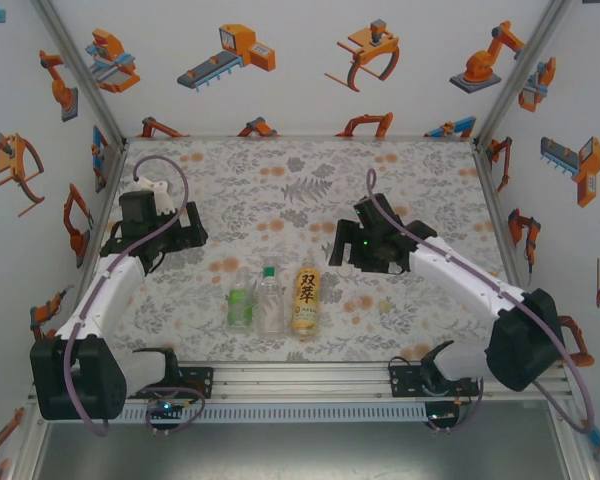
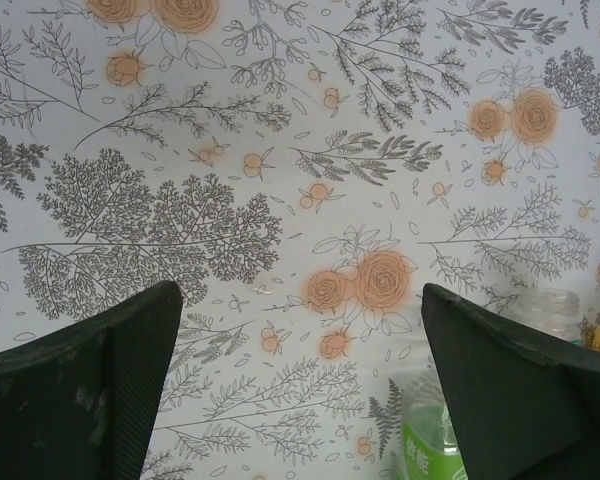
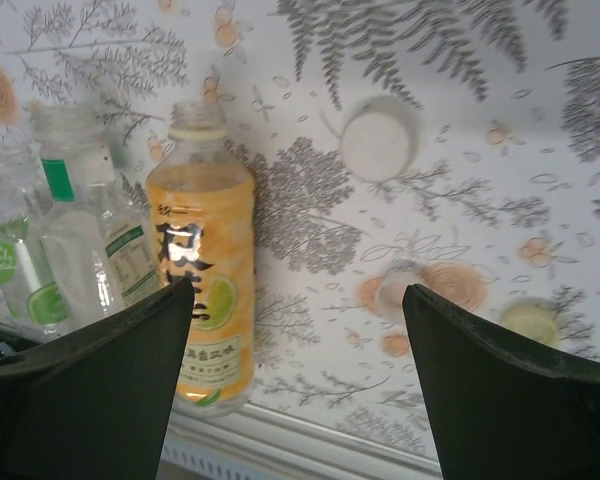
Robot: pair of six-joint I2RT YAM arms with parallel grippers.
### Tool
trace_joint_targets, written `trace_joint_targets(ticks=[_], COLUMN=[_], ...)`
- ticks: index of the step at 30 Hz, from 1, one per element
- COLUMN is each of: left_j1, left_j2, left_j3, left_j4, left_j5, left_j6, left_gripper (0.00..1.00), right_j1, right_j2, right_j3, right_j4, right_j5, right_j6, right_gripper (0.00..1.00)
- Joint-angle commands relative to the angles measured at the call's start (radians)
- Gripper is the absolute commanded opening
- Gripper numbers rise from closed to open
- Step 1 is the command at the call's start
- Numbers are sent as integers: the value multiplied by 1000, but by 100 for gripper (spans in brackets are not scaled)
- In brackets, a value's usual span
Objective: Screw on the bottle caps
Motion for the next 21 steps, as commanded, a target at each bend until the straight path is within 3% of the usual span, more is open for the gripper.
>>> trace_joint_targets(ticks=[1,11,21], left_j1=[-2,-5,-9], left_j2=[-7,-28,-39], left_j3=[41,36,27], left_j4=[-23,-24,-26], left_j5=[14,-5,-46], left_j6=[-21,-18,-8], left_gripper=[97,97,97], right_j1=[62,203,231], right_j2=[68,276,389], right_j3=[94,239,278], right_j4=[-97,-113,-103], right_j5=[55,111,109], right_j6=[80,185,204], right_gripper=[76,75,74])
